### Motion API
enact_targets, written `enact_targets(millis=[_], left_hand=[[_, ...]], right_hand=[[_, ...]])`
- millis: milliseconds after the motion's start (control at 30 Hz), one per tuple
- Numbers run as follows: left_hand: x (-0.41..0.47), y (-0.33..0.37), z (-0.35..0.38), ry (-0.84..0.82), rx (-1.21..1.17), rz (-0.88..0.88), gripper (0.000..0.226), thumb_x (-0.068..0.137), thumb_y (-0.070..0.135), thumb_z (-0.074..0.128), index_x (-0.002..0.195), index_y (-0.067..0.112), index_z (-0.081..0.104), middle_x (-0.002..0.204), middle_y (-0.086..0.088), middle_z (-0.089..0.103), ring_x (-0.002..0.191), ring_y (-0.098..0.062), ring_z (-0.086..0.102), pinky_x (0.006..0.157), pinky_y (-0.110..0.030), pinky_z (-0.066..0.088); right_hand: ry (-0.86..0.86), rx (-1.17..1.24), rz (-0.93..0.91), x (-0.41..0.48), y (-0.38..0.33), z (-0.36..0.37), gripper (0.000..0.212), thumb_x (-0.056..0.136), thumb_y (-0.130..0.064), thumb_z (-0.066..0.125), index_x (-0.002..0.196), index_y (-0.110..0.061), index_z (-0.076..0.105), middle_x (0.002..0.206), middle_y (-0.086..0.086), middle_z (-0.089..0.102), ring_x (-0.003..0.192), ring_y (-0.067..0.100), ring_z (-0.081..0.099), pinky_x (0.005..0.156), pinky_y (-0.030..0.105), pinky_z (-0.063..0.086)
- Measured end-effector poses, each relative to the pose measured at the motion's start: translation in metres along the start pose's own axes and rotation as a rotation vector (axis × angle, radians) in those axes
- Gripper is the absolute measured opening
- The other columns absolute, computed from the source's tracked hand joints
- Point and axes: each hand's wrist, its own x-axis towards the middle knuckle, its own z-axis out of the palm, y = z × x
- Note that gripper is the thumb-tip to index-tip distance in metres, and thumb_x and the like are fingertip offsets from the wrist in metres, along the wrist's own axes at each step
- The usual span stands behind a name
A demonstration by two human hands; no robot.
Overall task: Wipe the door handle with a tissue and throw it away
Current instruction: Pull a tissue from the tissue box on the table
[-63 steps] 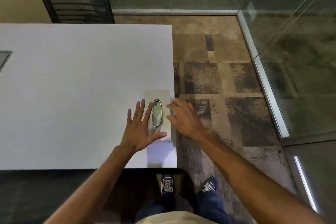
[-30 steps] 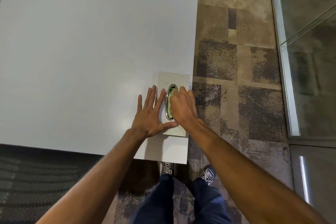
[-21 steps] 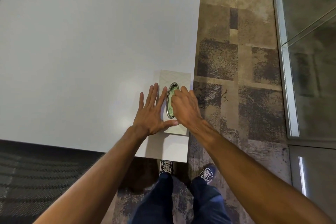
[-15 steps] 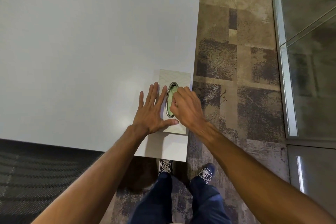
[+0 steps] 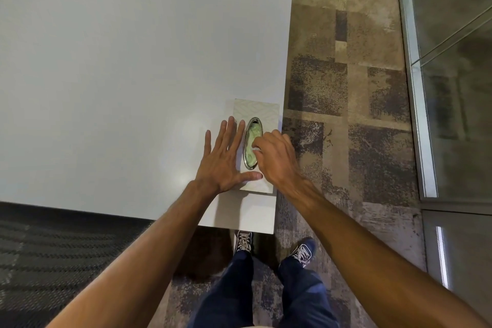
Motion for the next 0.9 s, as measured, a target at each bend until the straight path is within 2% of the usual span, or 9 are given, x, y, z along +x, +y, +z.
enact_targets(millis=[100, 200, 300, 433, 600, 700, 767, 833, 900], left_hand=[[0.0, 0.0, -0.001, -0.017, 0.03, -0.007, 0.131, 0.058, 0.107, 0.0, 0.154, 0.024, -0.03, 0.164, -0.002, -0.034, 0.158, -0.026, -0.023, 0.123, -0.056, -0.02], [0.001, -0.001, -0.001, -0.019, 0.049, -0.007, 0.132, 0.057, 0.107, -0.002, 0.154, 0.023, -0.03, 0.164, -0.002, -0.034, 0.157, -0.026, -0.024, 0.123, -0.056, -0.02], [0.001, -0.002, 0.002, -0.004, 0.045, -0.008, 0.132, 0.058, 0.107, 0.002, 0.155, 0.023, -0.029, 0.165, -0.002, -0.032, 0.157, -0.026, -0.025, 0.123, -0.054, -0.021], [0.001, -0.003, 0.005, -0.013, 0.096, -0.044, 0.136, 0.06, 0.107, 0.006, 0.161, 0.02, -0.021, 0.168, -0.007, -0.03, 0.156, -0.028, -0.028, 0.125, -0.059, -0.015], [-0.001, -0.001, 0.003, -0.001, 0.085, -0.066, 0.138, 0.058, 0.108, 0.005, 0.162, 0.019, -0.016, 0.17, -0.008, -0.025, 0.156, -0.028, -0.026, 0.125, -0.061, -0.013], [-0.003, 0.002, 0.003, 0.052, 0.064, -0.039, 0.132, 0.064, 0.106, 0.012, 0.163, 0.022, -0.012, 0.171, -0.009, -0.019, 0.158, -0.03, -0.018, 0.125, -0.064, -0.008], [-0.006, 0.006, 0.002, 0.087, 0.056, -0.017, 0.129, 0.068, 0.104, 0.015, 0.164, 0.02, -0.007, 0.172, -0.011, -0.013, 0.159, -0.032, -0.011, 0.125, -0.066, -0.003], [-0.01, 0.009, -0.001, 0.094, 0.043, -0.017, 0.128, 0.07, 0.103, 0.015, 0.164, 0.02, -0.007, 0.173, -0.012, -0.013, 0.16, -0.032, -0.013, 0.126, -0.063, -0.005], [-0.015, 0.017, -0.006, 0.124, 0.027, -0.011, 0.122, 0.074, 0.101, 0.015, 0.163, 0.023, -0.012, 0.172, -0.009, -0.019, 0.159, -0.029, -0.018, 0.127, -0.06, -0.009]], right_hand=[[0.043, 0.044, -0.021, 0.0, -0.001, -0.002, 0.015, 0.074, 0.003, 0.078, 0.073, -0.009, 0.068, 0.071, 0.008, 0.064, 0.071, 0.029, 0.056, 0.066, 0.042, 0.047], [0.078, 0.091, -0.057, -0.004, 0.002, -0.006, 0.011, 0.078, 0.001, 0.076, 0.077, -0.008, 0.07, 0.073, 0.007, 0.064, 0.072, 0.027, 0.055, 0.068, 0.04, 0.044], [0.102, 0.125, -0.071, -0.007, 0.003, -0.013, 0.01, 0.08, 0.002, 0.074, 0.079, -0.007, 0.071, 0.074, 0.007, 0.065, 0.073, 0.026, 0.055, 0.069, 0.039, 0.043], [0.155, 0.169, -0.09, -0.012, 0.004, -0.027, 0.009, 0.084, 0.001, 0.074, 0.081, -0.007, 0.071, 0.076, 0.006, 0.065, 0.074, 0.024, 0.053, 0.072, 0.034, 0.036], [0.175, 0.25, -0.063, -0.016, 0.0, -0.049, 0.004, 0.089, -0.005, 0.071, 0.087, -0.007, 0.068, 0.084, 0.006, 0.064, 0.081, 0.021, 0.053, 0.073, 0.033, 0.041], [0.154, 0.43, 0.02, -0.019, -0.002, -0.067, 0.004, 0.091, -0.005, 0.07, 0.09, -0.005, 0.066, 0.091, 0.005, 0.063, 0.079, 0.016, 0.056, 0.069, 0.028, 0.047], [0.125, 0.594, 0.141, -0.026, -0.002, -0.08, 0.005, 0.093, -0.008, 0.069, 0.094, -0.007, 0.064, 0.098, 0.005, 0.068, 0.082, 0.016, 0.064, 0.07, 0.033, 0.056], [0.105, 0.742, 0.264, -0.032, 0.0, -0.088, 0.007, 0.095, -0.013, 0.068, 0.097, -0.009, 0.062, 0.104, 0.007, 0.071, 0.091, 0.02, 0.069, 0.078, 0.04, 0.06], [0.132, 0.861, 0.344, -0.04, 0.005, -0.099, 0.011, 0.097, -0.014, 0.066, 0.095, -0.006, 0.059, 0.097, 0.014, 0.068, 0.088, 0.026, 0.068, 0.079, 0.048, 0.057]])
